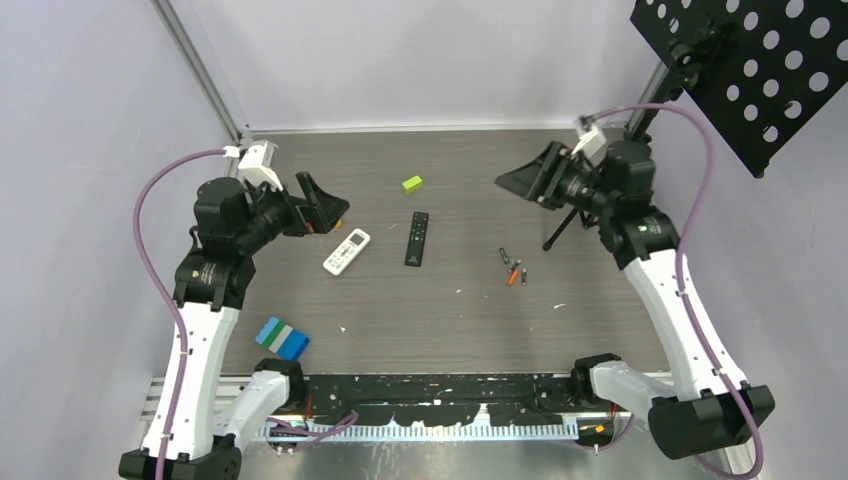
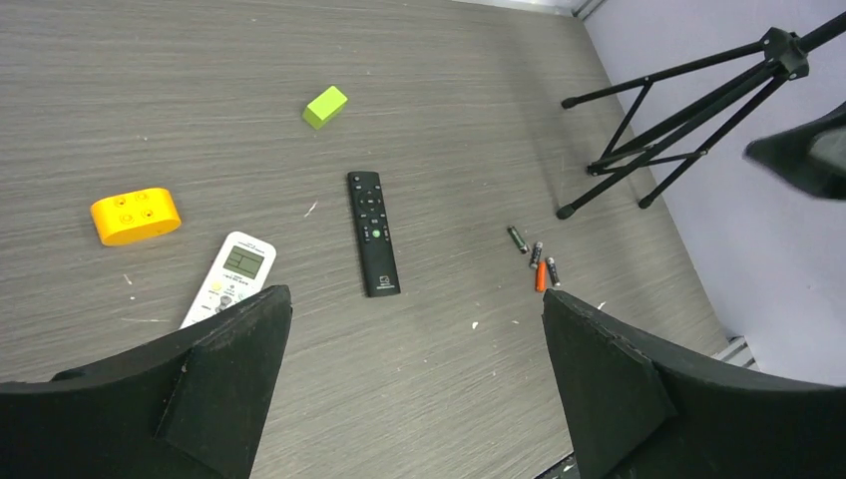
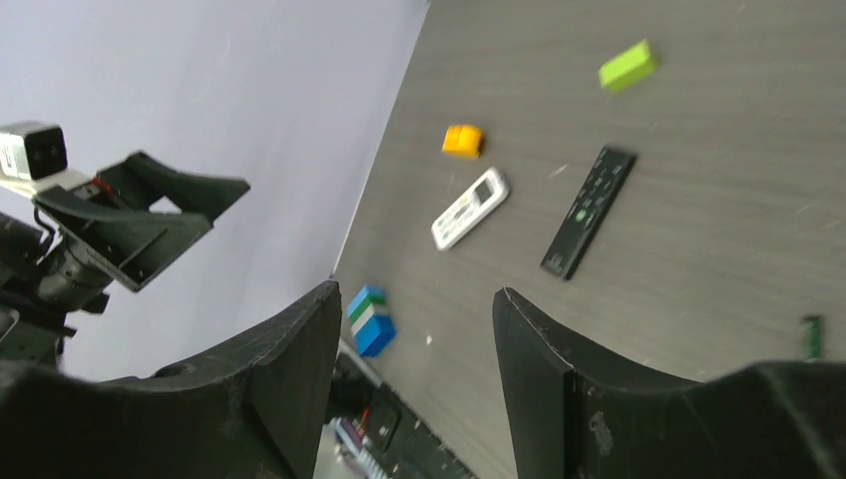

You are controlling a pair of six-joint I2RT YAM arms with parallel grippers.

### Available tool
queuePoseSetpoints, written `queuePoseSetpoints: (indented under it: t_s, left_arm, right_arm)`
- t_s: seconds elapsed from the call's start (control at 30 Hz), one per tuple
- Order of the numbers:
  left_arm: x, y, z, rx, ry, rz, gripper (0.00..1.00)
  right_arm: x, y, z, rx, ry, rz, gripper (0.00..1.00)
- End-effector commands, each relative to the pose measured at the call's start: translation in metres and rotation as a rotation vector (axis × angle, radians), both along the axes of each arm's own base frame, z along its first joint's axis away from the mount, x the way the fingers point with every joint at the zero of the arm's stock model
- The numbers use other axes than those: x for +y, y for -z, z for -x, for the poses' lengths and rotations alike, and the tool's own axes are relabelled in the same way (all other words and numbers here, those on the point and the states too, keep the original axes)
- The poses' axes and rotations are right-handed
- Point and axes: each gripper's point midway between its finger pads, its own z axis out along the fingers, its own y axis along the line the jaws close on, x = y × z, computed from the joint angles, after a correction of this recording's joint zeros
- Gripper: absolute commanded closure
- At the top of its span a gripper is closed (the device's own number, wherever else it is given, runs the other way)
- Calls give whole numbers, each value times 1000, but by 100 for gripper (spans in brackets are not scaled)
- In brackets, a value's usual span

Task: Load the batteries into the remote control
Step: Pick up the remote control from the center of the board.

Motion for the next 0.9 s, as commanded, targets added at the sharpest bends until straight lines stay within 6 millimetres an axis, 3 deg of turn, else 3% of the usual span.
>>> queuePoseSetpoints:
  t_s: [0.0, 0.27, 0.33, 0.4, 0.57, 0.7, 0.87]
  left_arm:
    - [3, -16, -4, -64, -39, 39, 0]
    - [52, 22, -19, 27, -337, -42, 0]
    - [50, 32, -19, 44, -330, -36, 0]
    - [38, 42, -20, 76, -265, -27, 0]
    - [-19, 79, -30, 210, -32, 72, 0]
    - [-68, 125, -36, 287, 43, -82, 1]
    - [-94, 170, -61, 341, 26, -243, 0]
  right_arm:
    - [27, -14, 5, -78, -44, -66, 37]
    - [39, 60, -12, 93, 5, -11, 37]
    - [39, 75, -16, 126, 18, 0, 38]
    - [40, 88, -19, 150, 32, 12, 39]
    - [41, 124, -28, 216, 79, 55, 42]
    - [40, 148, -32, 291, 118, 65, 45]
    - [37, 169, -27, 354, 148, 84, 46]
